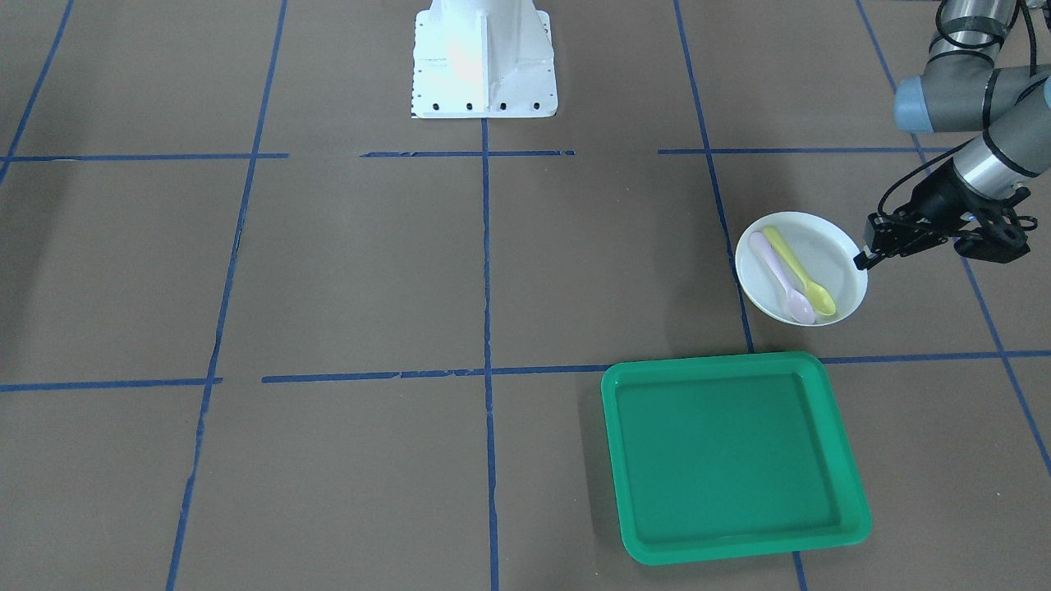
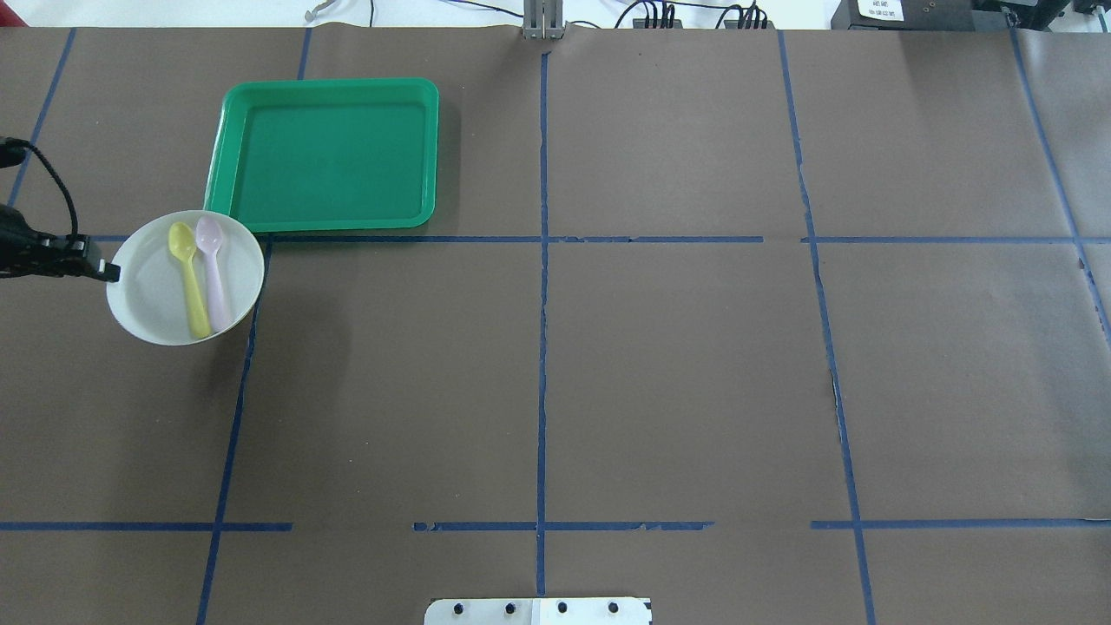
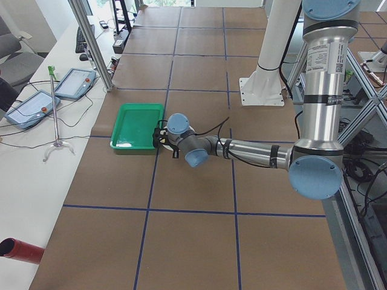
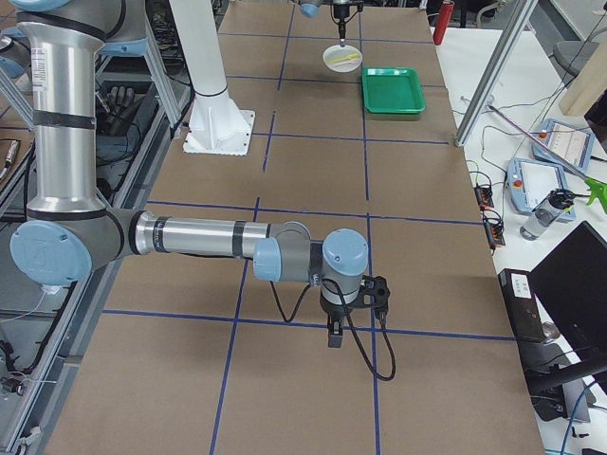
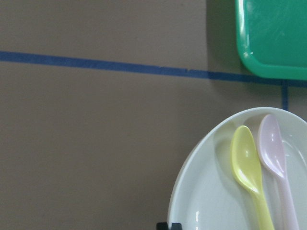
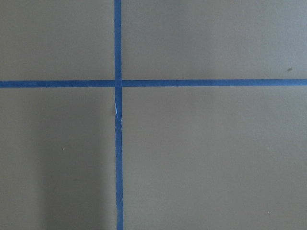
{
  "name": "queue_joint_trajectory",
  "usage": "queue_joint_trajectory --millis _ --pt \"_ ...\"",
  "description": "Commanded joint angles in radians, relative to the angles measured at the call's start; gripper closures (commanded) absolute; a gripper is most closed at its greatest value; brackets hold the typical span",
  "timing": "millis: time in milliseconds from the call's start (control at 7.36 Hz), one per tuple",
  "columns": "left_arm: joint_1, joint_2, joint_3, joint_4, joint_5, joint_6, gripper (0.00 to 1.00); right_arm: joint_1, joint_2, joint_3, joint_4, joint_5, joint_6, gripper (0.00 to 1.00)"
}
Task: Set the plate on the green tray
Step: 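Lift the white plate with the left gripper toward the green tray, then lower the plate onto the green tray and open the left gripper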
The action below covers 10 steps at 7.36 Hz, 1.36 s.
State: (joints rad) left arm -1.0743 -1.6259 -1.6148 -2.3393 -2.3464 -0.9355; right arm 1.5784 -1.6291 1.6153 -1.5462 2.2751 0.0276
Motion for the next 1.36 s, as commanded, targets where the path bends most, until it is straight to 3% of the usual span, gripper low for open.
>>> queue_joint_trajectory --millis 0,679,1086,1222 --pt "-0.028 -0.218 0.079 0.127 -0.007 0.042 1.00 0.000 0.000 0.000 0.000 0.001 0.000 0.00" --pt "-0.059 -0.512 0.467 0.160 -0.010 0.244 1.00 0.000 0.000 0.000 0.000 0.000 0.000 0.00" --pt "-0.033 -0.568 0.579 0.132 -0.008 0.281 1.00 0.000 0.000 0.000 0.000 0.001 0.000 0.00" --pt "-0.021 -0.587 0.642 0.070 -0.007 0.276 1.00 0.000 0.000 0.000 -0.002 0.001 0.000 0.00"
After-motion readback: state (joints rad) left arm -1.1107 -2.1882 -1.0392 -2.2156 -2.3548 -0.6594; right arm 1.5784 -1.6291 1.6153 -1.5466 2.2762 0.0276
